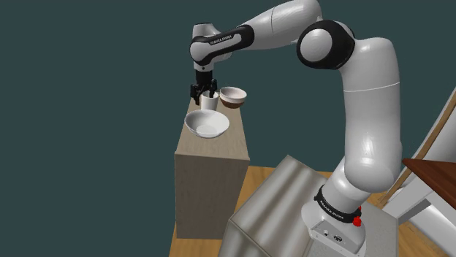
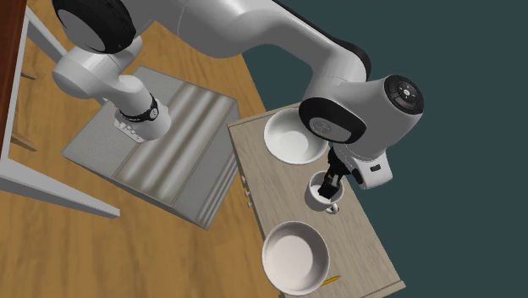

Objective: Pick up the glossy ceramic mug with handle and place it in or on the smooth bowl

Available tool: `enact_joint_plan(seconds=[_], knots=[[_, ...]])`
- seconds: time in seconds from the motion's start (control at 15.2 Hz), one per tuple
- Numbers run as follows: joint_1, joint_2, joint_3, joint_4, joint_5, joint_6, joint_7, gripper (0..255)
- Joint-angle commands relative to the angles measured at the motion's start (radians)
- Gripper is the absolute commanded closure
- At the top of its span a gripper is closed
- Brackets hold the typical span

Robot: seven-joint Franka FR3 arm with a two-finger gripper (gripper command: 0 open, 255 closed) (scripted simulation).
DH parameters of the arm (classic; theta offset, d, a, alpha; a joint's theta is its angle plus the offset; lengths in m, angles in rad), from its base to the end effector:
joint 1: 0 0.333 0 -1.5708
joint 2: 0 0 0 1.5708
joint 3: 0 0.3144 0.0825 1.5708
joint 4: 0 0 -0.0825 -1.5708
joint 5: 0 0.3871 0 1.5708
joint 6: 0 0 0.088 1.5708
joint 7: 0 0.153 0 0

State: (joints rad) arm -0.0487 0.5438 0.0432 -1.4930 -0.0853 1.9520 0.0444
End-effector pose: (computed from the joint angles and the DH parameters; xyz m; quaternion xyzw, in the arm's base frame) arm 0.6909 -0.0167 0.2997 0.9987 -0.0100 -0.0415 0.0284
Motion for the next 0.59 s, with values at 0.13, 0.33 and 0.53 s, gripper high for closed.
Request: enact_joint_plan(seconds=[0.13,0.33,0.53], knots=[[0.0,0.0,0.0,0.0,0.0,0.0,0.0,0],[0.0,0.0,0.0,0.0,0.0,0.0,0.0,255],[0.0,0.0,0.0,0.0,0.0,0.0,0.0,255]])
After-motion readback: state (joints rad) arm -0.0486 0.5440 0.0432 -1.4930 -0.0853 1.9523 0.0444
